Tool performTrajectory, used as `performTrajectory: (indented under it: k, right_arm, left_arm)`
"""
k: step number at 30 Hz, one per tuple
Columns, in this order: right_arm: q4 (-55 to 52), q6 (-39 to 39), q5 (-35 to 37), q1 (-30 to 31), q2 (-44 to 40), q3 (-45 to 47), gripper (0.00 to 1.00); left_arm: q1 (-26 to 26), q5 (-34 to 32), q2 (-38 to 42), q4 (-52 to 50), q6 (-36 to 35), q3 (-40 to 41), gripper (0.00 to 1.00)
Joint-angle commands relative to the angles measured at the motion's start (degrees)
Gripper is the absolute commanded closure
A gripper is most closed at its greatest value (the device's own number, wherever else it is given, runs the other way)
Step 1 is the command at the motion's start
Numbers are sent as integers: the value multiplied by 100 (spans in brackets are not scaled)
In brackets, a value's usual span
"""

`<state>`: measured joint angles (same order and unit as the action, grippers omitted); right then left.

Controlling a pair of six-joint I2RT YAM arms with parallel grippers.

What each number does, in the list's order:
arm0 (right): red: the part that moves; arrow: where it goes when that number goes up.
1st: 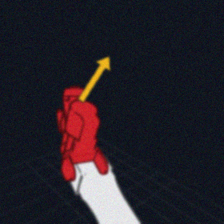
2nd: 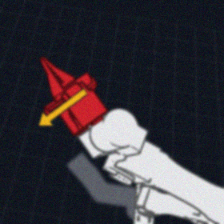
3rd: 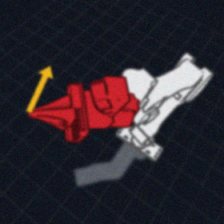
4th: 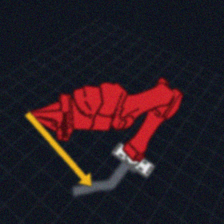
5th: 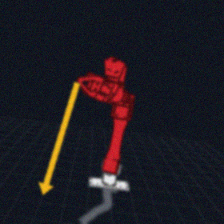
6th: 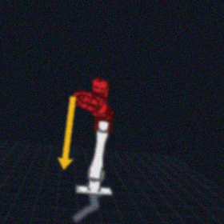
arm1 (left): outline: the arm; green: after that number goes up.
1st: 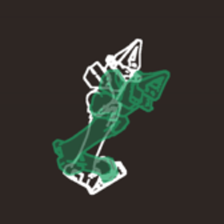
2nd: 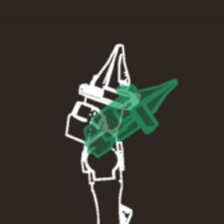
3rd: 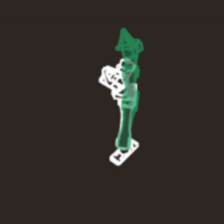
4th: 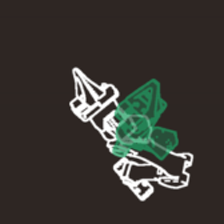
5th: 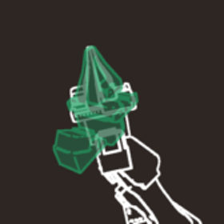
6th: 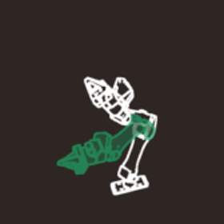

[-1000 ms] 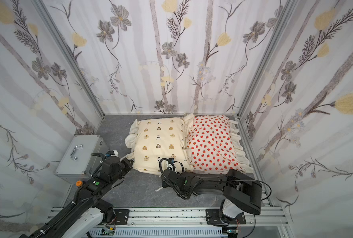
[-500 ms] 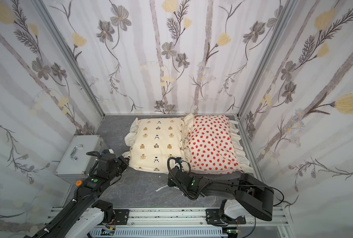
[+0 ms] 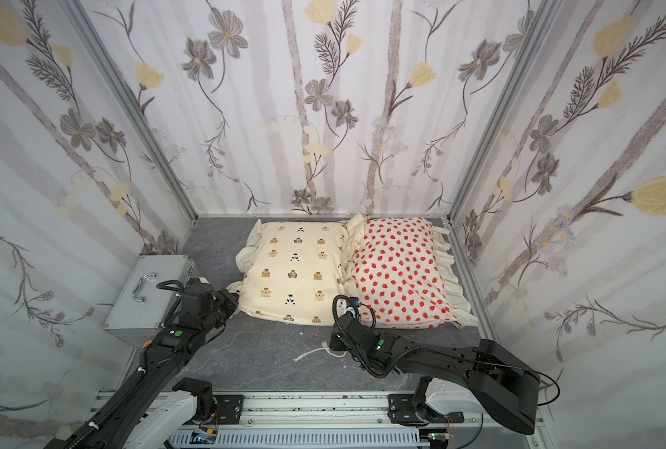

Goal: Zip up pillowcases
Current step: Zip the zipper on the pillowcase, then place the pillowcase at the center of the board.

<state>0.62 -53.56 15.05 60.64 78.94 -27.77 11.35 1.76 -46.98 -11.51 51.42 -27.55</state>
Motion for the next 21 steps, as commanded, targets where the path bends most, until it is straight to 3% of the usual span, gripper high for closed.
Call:
performTrajectory:
  k: [1, 7, 21]
  right_arm:
    - [-469, -163, 242, -87, -115, 11, 100]
    - [-705, -171, 609, -149, -168, -218, 100]
    - [-200, 834, 759, -96, 1736, -2737, 100]
  left_arm:
    - [-69, -176, -13, 85, -60, -84, 100]
    - [-98, -178, 14, 56, -211, -240, 100]
    - [-96, -128, -650, 353, -682, -1753, 100]
